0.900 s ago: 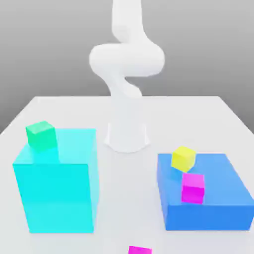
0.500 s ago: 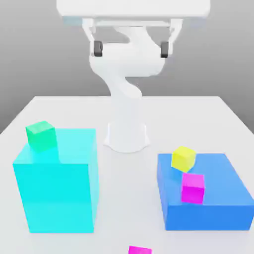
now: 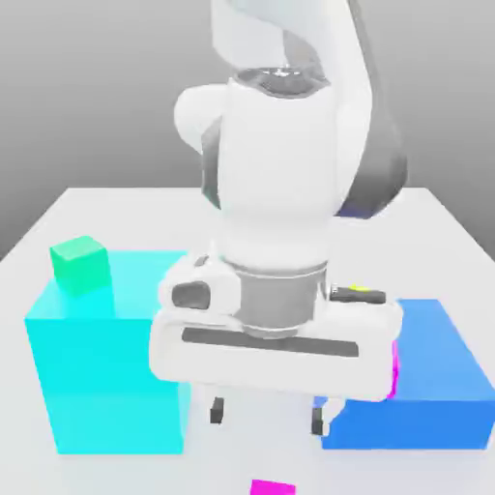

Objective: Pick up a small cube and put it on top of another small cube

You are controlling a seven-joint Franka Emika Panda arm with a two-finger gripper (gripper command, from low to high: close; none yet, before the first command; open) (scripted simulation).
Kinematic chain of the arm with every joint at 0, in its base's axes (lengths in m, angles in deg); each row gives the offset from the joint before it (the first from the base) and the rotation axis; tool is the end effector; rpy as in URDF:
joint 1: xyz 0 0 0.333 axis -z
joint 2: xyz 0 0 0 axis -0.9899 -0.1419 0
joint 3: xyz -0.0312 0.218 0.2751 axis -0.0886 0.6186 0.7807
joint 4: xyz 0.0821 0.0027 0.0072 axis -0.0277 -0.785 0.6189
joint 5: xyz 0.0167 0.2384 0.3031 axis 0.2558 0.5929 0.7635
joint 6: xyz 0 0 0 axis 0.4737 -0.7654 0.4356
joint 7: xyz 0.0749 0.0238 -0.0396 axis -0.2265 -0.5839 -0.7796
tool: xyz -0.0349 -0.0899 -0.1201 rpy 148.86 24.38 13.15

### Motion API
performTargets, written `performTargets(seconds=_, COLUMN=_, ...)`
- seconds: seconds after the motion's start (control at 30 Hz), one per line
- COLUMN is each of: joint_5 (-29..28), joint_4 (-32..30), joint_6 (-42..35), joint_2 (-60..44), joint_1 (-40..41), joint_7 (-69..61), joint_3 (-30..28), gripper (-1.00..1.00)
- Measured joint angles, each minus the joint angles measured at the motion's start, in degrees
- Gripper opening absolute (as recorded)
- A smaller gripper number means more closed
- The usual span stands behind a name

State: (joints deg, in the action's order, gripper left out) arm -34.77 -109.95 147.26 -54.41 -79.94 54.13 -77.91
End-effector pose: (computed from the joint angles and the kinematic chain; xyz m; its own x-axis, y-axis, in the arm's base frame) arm 0.5534 0.0215 0.2376 0.5917 -0.8047 0.0489 -0.8035 -0.5936 -0.0455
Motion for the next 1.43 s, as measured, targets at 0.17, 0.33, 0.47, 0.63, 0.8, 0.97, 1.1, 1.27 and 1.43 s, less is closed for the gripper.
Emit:
performTargets(seconds=0.17, joint_5=0.12, joint_4=1.22, joint_6=5.49, joint_2=-10.32, joint_1=-0.73, joint_7=0.82, joint_3=-0.54, gripper=0.00)
performTargets(seconds=0.33, joint_5=-0.21, joint_4=1.95, joint_6=8.31, joint_2=-13.95, joint_1=-1.11, joint_7=1.11, joint_3=-1.00, gripper=-1.00)
performTargets(seconds=0.47, joint_5=-0.24, joint_4=1.97, joint_6=8.41, joint_2=-14.08, joint_1=-1.11, joint_7=1.14, joint_3=-1.00, gripper=-1.00)
performTargets(seconds=0.63, joint_5=0.96, joint_4=-0.29, joint_6=1.68, joint_2=-5.06, joint_1=-0.71, joint_7=0.17, joint_3=0.24, gripper=-1.00)
performTargets(seconds=0.8, joint_5=2.77, joint_4=-5.46, joint_6=-3.32, joint_2=5.21, joint_1=-2.62, joint_7=-1.77, joint_3=3.76, gripper=-1.00)
performTargets(seconds=0.97, joint_5=5.27, joint_4=-10.89, joint_6=-8.04, joint_2=15.48, joint_1=-6.38, joint_7=-4.22, joint_3=6.89, gripper=-1.00)
performTargets(seconds=1.1, joint_5=7.14, joint_4=-15.25, joint_6=-11.76, joint_2=23.62, joint_1=-9.39, joint_7=-6.05, joint_3=7.92, gripper=-1.00)
performTargets(seconds=1.27, joint_5=6.76, joint_4=-19.41, joint_6=-7.61, joint_2=23.55, joint_1=-10.60, joint_7=-6.02, joint_3=9.28, gripper=-1.00)
performTargets(seconds=1.43, joint_5=5.88, joint_4=-20.45, joint_6=-3.61, joint_2=20.53, joint_1=-10.55, joint_7=-5.35, joint_3=9.43, gripper=1.00)
